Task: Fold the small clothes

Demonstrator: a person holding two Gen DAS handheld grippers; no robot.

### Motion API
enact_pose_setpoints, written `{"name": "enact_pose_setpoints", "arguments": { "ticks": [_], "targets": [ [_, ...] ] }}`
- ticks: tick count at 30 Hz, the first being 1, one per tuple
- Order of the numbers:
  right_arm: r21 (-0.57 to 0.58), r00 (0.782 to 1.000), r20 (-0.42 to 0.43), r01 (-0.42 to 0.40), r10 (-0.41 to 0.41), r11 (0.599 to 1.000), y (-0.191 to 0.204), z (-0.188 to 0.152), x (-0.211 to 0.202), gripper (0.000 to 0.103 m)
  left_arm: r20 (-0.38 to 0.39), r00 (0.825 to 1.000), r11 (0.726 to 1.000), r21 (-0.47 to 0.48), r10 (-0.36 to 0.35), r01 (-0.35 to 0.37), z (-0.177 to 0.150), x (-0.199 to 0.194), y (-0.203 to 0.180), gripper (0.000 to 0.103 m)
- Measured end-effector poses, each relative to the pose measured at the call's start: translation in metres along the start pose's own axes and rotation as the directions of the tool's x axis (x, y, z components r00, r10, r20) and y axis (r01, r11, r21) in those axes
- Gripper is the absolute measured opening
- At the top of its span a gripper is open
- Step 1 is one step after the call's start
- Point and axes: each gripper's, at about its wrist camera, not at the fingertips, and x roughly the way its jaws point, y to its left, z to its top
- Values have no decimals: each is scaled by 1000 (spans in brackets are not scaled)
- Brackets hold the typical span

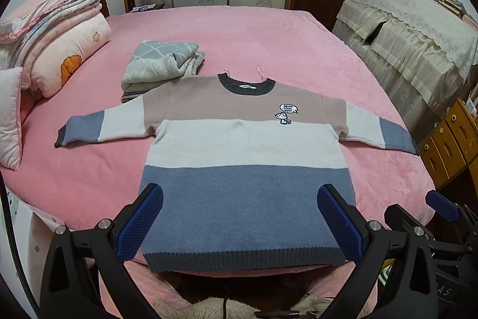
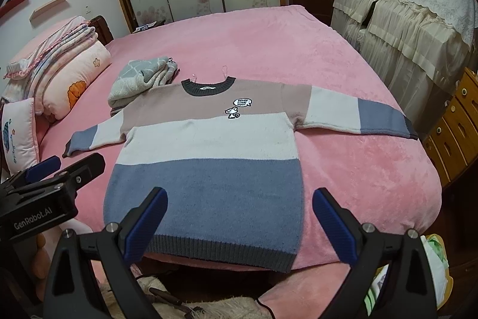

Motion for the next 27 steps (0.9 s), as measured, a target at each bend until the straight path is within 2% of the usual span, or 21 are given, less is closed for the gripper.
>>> {"name": "enact_pose_setpoints", "arguments": {
  "ticks": [27],
  "targets": [
    [2, 1000, -4, 7, -7, 1000, -1, -2, 4, 98, -29, 1000, 1000, 13, 6, -6, -6, 9, -6, 102]
  ]
}}
